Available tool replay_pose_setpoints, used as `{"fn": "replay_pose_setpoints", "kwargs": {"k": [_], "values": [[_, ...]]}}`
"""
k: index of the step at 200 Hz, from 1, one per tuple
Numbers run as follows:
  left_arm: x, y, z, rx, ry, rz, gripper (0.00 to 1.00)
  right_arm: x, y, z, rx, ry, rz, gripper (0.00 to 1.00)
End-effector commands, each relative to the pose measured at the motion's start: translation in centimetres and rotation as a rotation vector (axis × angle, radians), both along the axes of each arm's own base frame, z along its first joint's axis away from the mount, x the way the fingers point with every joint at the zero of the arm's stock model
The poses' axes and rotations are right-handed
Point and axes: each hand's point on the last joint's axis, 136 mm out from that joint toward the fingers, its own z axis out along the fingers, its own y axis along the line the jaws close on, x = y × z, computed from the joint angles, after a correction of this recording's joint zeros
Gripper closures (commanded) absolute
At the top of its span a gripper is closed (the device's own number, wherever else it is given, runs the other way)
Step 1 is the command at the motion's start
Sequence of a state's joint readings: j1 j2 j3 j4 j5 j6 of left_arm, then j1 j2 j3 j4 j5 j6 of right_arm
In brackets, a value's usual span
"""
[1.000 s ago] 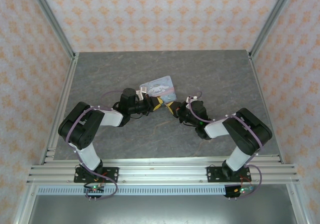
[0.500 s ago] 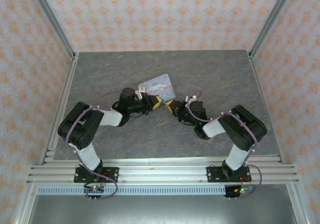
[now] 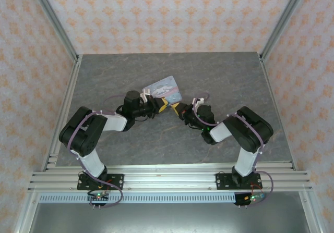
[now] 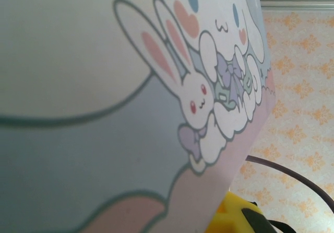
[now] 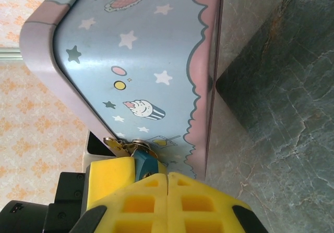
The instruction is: Unlock the padlock with the key
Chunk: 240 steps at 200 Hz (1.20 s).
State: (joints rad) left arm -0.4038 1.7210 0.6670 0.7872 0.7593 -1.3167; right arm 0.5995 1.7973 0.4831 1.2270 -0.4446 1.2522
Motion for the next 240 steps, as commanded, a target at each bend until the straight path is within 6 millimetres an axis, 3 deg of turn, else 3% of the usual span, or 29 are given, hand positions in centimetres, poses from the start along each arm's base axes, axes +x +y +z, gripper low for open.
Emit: {"fn": "replay_pose_setpoints", "kwargs": {"k": [1, 70, 130, 240], "values": [[-0.9, -1.4, 3.8, -0.079, -0.087, -0.07, 1.0, 0.7, 0.9, 1.4, 0.036, -0.066, 0.022, 1.0], [-1.0, -1.5, 3.7, -0.07, -0.085, -0.079, 1.0, 1.4, 2.1, 3.9, 0.105, -0.099, 0.064, 1.0], [-1.0, -1.5, 3.7, -0.069, -0.082, -0.075, 1.0, 1.9, 1.6, 2.2, 0.081, -0.069, 0.087, 1.0], [-0.6, -1.3, 4.1, -0.068, -0.079, -0.03, 1.0, 1.0, 3.8, 3.7, 0.153, -0.063, 0.15, 1.0]]}}
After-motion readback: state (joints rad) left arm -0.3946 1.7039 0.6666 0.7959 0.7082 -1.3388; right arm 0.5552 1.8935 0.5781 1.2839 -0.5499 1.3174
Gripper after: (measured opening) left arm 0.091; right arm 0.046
